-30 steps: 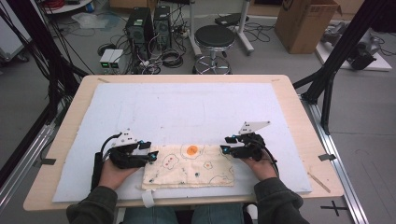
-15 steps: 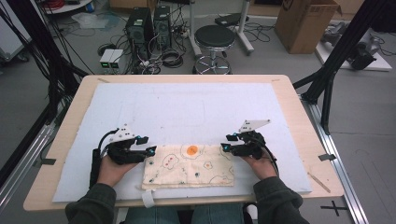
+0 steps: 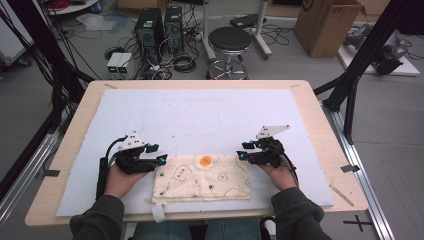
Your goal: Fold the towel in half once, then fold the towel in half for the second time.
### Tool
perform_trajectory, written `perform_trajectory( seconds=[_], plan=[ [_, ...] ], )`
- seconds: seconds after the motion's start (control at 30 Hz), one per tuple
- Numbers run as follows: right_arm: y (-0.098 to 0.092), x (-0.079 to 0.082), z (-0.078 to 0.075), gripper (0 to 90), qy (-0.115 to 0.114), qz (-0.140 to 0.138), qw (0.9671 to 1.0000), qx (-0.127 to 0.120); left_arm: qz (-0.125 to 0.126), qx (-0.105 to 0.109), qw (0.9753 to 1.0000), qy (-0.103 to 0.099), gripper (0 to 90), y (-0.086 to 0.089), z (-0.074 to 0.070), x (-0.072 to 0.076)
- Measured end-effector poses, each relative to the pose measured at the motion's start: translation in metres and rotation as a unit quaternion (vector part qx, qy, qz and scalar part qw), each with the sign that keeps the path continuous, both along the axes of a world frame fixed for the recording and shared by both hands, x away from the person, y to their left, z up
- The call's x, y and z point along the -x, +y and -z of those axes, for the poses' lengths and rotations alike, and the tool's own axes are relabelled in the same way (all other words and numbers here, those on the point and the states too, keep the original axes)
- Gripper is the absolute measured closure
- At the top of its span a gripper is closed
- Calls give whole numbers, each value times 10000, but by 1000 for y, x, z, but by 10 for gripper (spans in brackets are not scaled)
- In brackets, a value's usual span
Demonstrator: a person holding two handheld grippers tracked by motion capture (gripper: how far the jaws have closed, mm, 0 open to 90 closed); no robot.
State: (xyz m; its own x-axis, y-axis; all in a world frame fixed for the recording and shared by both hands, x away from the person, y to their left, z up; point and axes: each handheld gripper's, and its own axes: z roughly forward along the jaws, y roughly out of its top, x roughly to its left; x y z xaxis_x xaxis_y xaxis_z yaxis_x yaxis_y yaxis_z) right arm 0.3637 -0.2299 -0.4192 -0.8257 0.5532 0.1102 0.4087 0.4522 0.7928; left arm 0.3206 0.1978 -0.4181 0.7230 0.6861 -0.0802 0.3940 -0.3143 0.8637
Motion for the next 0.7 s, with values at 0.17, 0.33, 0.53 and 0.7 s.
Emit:
perform_trajectory(
  seconds=[0.17,0.33,0.53,0.7],
  plan=[
    [-1,-4,-1,575,66,14,10000,24,-89,-11,9999,104,476,2,2,-5],
    [-2,-9,4,604,289,68,9995,72,-212,-148,9992,320,534,2,8,-13],
    [0,-13,11,632,549,27,9983,178,-252,-104,9982,538,578,1,13,-23],
    [2,-15,15,649,708,-21,9971,278,-155,-241,9968,751,574,-2,19,-26]
  ],
)
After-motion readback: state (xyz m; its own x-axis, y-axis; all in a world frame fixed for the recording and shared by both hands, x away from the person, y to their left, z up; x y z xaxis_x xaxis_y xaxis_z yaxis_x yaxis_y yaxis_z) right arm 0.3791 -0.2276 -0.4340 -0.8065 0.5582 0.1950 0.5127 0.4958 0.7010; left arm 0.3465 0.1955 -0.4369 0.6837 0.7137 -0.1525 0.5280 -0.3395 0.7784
